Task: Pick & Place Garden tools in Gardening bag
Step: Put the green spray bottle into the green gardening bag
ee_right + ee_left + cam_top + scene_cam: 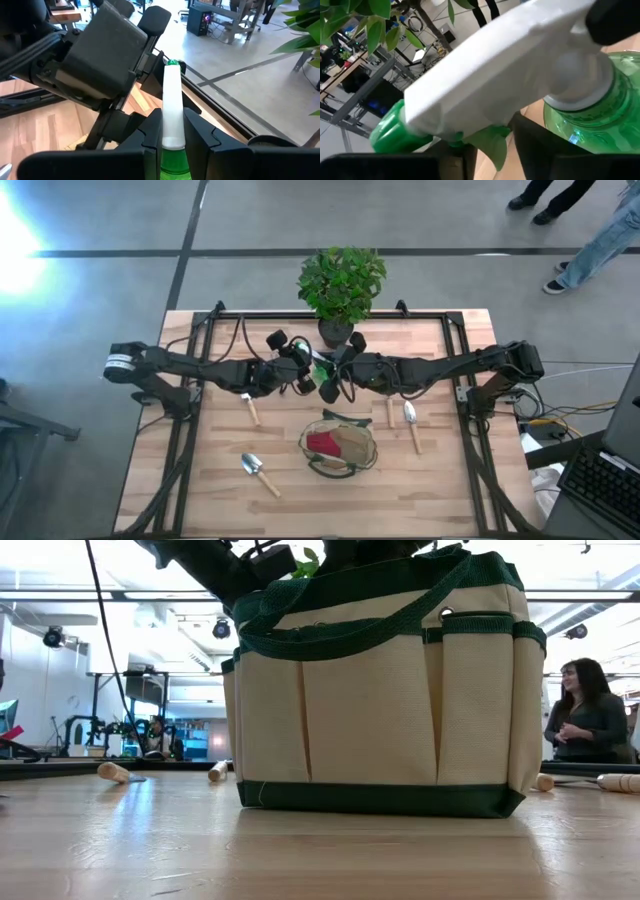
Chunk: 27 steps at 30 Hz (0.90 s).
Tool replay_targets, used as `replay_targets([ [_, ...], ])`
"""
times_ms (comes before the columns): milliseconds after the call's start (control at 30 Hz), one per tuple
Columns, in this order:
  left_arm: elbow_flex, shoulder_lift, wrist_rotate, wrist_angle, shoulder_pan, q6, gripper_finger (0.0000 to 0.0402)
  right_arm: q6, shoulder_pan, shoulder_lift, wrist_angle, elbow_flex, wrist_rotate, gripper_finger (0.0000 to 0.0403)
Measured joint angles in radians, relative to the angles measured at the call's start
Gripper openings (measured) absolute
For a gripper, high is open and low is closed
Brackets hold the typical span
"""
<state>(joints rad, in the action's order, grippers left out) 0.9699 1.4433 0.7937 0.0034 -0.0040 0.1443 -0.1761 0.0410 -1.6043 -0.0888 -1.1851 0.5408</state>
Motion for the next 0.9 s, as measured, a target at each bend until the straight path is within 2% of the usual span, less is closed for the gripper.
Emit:
replay_targets([
  [300, 0.0, 0.0, 0.0, -0.004, 0.0, 0.037, 0.023, 0.003, 0.0, 0.001, 0.005, 0.0, 0.007, 0.0042],
  [433, 0.0, -0.002, -0.001, -0.024, 0.0, 0.088, 0.0262, 0.003, 0.0, 0.004, 0.011, 0.0, 0.008, 0.0042],
  [667, 0.012, -0.037, 0.016, -0.089, 0.003, 0.16, 0.0273, 0.003, 0.0, 0.014, 0.041, 0.0, 0.007, 0.0042],
  [900, 0.007, -0.112, 0.029, -0.194, 0.025, 0.119, 0.0273, 0.004, 0.001, 0.028, 0.059, -0.001, 0.005, 0.0042],
])
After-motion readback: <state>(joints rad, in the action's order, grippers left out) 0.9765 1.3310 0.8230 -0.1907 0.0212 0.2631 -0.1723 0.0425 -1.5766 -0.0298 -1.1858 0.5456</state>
